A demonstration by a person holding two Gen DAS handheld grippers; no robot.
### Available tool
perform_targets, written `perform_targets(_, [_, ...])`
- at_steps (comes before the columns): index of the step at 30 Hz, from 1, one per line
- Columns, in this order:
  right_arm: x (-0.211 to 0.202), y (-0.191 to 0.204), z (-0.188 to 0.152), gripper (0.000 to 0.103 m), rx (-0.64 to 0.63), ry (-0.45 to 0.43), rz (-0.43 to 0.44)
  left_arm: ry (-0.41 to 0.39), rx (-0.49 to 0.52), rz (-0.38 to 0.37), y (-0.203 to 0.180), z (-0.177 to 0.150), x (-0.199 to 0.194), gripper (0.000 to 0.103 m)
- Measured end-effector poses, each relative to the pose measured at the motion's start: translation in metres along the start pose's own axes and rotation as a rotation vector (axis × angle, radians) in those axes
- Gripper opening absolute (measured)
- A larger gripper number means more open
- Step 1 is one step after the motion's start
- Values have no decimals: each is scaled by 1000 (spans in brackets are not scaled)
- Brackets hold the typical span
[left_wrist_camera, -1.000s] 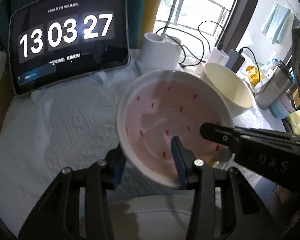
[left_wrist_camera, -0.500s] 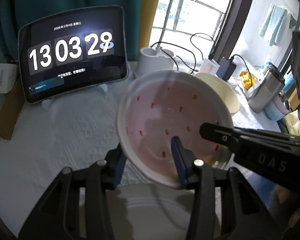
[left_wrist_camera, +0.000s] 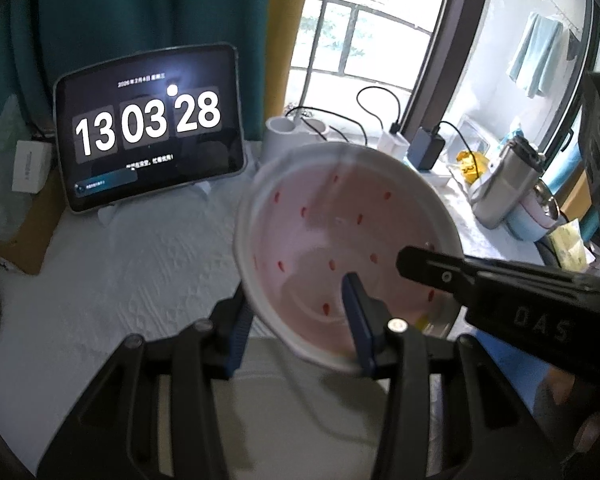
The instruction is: Organize plates and bowls
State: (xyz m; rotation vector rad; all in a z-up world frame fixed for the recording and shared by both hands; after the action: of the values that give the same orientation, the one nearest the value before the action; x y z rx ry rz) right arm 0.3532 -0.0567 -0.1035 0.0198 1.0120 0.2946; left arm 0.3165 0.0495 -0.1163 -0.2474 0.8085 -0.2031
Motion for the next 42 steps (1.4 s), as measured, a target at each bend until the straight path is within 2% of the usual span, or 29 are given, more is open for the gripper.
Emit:
perform_targets(19, [-54,-30,-25,16,36,-60,2,-26,56,-25,-56,-11,-31,45])
perform_targets(42, [-98,-95,-66,17,94,-94,1,3,123,-52,-141,-46,-33,45])
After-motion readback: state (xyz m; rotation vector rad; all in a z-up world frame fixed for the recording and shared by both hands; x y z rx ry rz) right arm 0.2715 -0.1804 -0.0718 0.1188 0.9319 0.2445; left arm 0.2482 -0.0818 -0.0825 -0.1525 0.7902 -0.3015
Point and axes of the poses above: each gripper's, at about its wrist camera, not at the fingertips, and x roughly the way its jaws point, y to its left, z to its top, the point moved 5 cm from there along x, roughly the way its jaws point, and after that the axes turned 11 degrees about -z, right-handed, at the moved point
